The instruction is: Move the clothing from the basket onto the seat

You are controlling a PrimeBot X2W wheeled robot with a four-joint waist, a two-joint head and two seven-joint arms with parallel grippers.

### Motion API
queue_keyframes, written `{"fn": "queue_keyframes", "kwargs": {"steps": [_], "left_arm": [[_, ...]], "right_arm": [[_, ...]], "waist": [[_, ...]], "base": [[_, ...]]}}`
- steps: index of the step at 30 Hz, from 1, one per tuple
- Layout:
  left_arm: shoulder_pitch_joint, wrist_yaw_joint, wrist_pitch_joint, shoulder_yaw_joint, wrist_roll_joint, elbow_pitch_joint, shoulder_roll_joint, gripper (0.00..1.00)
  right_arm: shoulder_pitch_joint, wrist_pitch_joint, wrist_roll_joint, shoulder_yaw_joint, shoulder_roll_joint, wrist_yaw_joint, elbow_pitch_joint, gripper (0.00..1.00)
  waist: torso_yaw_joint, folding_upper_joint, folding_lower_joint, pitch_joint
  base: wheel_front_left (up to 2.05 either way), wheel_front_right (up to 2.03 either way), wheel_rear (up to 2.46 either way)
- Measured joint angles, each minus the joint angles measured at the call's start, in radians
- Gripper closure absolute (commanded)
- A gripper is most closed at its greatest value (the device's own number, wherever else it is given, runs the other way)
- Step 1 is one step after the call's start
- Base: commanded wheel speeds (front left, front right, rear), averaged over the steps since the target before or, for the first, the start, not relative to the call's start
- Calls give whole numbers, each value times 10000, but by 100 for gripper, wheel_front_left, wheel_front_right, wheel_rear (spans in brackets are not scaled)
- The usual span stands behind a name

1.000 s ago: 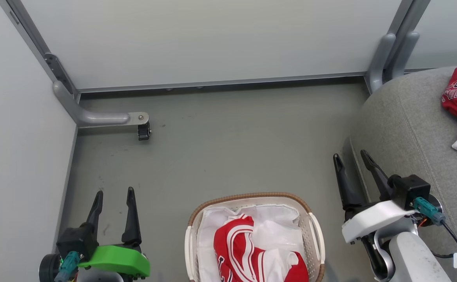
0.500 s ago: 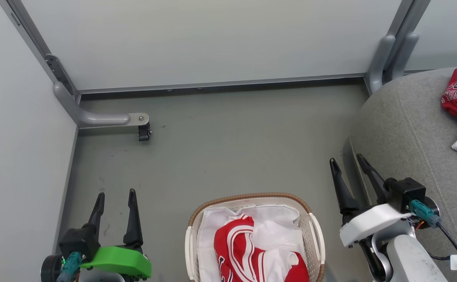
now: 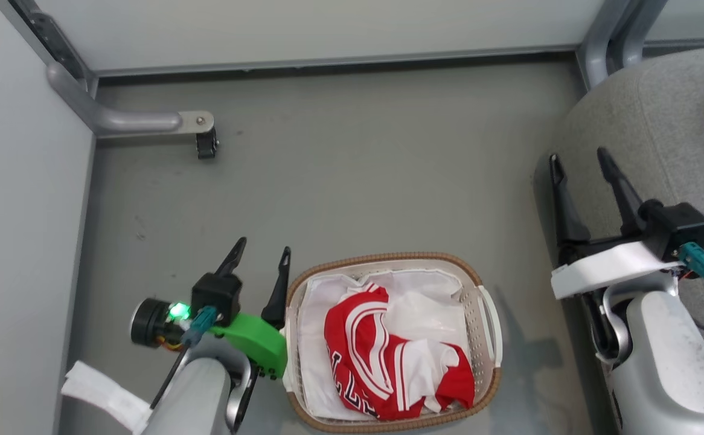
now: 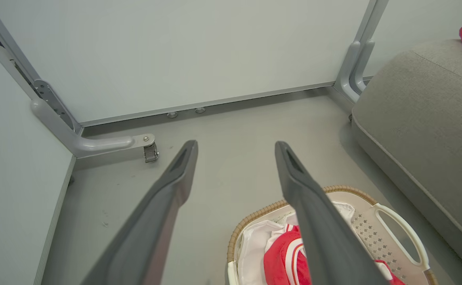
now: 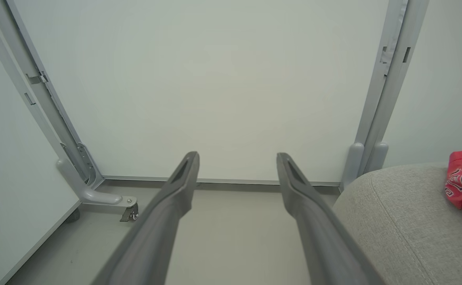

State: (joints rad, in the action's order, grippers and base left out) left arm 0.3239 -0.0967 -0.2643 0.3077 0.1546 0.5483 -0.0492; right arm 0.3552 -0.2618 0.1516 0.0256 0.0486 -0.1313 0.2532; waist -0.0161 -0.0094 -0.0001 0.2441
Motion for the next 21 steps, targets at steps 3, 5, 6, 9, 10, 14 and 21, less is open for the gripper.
{"fn": "queue_keyframes", "kwargs": {"steps": [3,5,6,9,10,14,21], "left_arm": [[985,-90,-2,755,-79,922,6,0],[1590,-127,92,1285,-40,1588,12,0],[1903,-169,130,1597,-40,1908,13,0],[2749,-182,226,2378,-12,2665,17,0],[3031,-180,263,2644,-59,2941,23,0],[3805,-127,355,3501,-213,3708,23,0],[4690,4,830,4719,-251,4625,31,0]], "right_arm": [[430,0,-130,284,0,0,-190,0],[725,0,-146,445,4,0,-299,0],[879,0,-151,502,2,0,-362,0],[1278,0,-105,591,4,0,-537,0],[1398,0,-61,604,4,0,-596,0],[1818,0,222,516,4,0,-792,0],[2335,0,767,207,8,0,-1043,0]], "waist": [[-48,0,0,622],[-90,0,1,1055],[-115,0,1,1301],[-202,0,1,2014],[-240,0,1,2276],[-411,0,2,3249],[-840,0,2,4776]], "base": [[0,0,0],[0,0,0],[0,0,0],[0,0,0],[0,0,0],[0,0,0],[0,0,0]]}}
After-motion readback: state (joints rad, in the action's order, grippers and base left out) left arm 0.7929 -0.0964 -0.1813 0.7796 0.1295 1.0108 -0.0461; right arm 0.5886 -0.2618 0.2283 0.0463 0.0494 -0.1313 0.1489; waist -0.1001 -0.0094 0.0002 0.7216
